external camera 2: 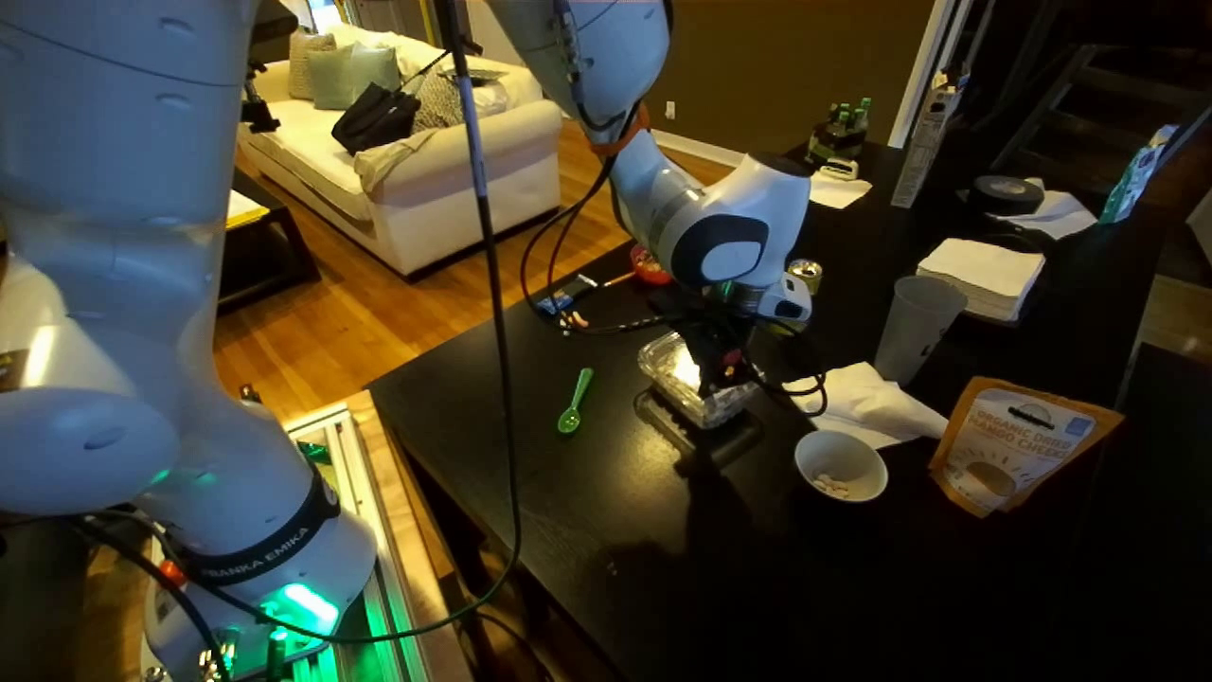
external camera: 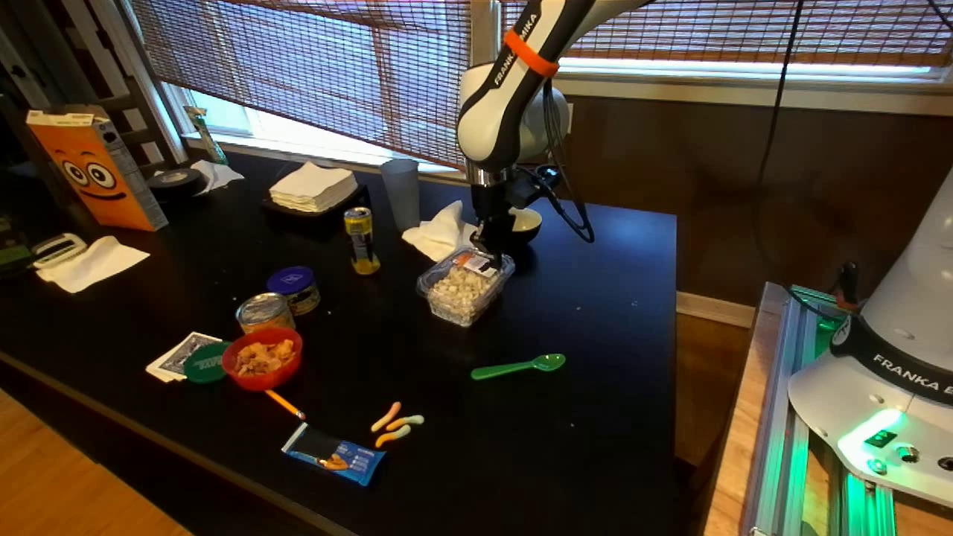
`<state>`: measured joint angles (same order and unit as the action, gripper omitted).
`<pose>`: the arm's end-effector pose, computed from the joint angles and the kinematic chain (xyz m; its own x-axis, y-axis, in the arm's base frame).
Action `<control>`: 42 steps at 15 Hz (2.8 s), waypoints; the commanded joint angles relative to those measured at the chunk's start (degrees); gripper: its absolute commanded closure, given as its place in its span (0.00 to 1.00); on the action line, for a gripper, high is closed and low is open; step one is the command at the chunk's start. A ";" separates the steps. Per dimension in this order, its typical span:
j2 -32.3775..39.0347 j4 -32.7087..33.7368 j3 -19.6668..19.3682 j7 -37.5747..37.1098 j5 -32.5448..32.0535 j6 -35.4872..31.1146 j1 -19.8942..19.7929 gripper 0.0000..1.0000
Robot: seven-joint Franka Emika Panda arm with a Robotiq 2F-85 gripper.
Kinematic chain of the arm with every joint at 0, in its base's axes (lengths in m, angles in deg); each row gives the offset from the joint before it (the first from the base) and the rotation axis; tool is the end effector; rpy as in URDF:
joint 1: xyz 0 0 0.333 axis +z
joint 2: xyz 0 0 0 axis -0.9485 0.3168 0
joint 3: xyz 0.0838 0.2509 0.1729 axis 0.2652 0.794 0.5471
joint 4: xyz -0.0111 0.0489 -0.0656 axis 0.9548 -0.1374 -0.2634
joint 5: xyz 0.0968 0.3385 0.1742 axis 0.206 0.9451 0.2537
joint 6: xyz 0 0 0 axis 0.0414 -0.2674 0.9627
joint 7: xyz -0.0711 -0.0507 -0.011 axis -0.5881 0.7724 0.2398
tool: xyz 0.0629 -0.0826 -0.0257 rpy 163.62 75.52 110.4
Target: Move the lunchbox to the right
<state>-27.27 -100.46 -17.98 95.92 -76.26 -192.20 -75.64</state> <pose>0.5716 -0.0379 0.1646 0.9956 0.0442 -0.0828 0.0403 -0.9980 -0.0483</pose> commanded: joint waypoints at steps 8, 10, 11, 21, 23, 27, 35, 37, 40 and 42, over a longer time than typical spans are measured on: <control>-7.61 -3.04 5.78 3.92 2.84 1.19 -0.13 1.00; -7.60 -3.21 7.12 4.37 3.69 0.25 0.45 1.00; -7.39 -3.22 7.56 4.24 3.65 -0.03 0.96 1.00; -2.13 0.14 6.97 -0.77 1.76 -5.18 4.83 1.00; -1.19 0.97 6.50 -2.08 1.21 -6.18 5.37 1.00; -0.11 2.76 5.32 -4.07 0.33 -6.52 6.39 1.00; 1.42 4.92 3.05 -6.91 -1.44 -7.24 8.47 1.00; 2.87 5.34 2.16 -7.96 -2.43 -7.29 9.18 1.00; 5.39 5.74 1.08 -9.02 -3.60 -6.27 10.07 1.00; 6.88 6.26 0.85 -9.22 -3.89 -5.87 10.28 1.00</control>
<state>-23.56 -96.09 -15.94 89.07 -77.85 -198.67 -66.54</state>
